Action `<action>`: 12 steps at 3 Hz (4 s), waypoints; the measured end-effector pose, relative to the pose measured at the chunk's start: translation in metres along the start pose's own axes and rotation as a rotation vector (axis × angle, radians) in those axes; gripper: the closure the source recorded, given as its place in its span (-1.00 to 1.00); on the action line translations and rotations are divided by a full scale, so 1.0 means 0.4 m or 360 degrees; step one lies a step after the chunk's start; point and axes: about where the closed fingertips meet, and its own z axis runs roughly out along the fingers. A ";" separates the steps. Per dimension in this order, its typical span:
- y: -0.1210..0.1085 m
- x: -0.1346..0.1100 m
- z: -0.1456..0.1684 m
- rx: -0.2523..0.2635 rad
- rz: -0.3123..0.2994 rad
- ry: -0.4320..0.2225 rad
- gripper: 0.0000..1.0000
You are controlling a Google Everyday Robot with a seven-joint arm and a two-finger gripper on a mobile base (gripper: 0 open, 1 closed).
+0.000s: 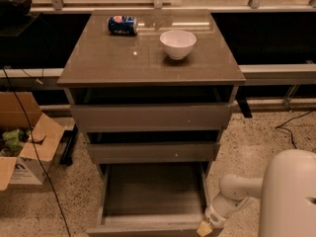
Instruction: Close bottom drawer
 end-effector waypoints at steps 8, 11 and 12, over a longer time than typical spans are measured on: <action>-0.193 -0.168 0.166 0.0030 -0.0020 -0.0225 1.00; -0.235 -0.247 0.151 0.0143 -0.0064 -0.0312 1.00; -0.253 -0.270 0.152 0.0209 -0.0079 -0.0362 1.00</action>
Offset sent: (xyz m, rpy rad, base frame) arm 0.0077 0.0085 -0.1083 0.0320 0.0488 -0.0894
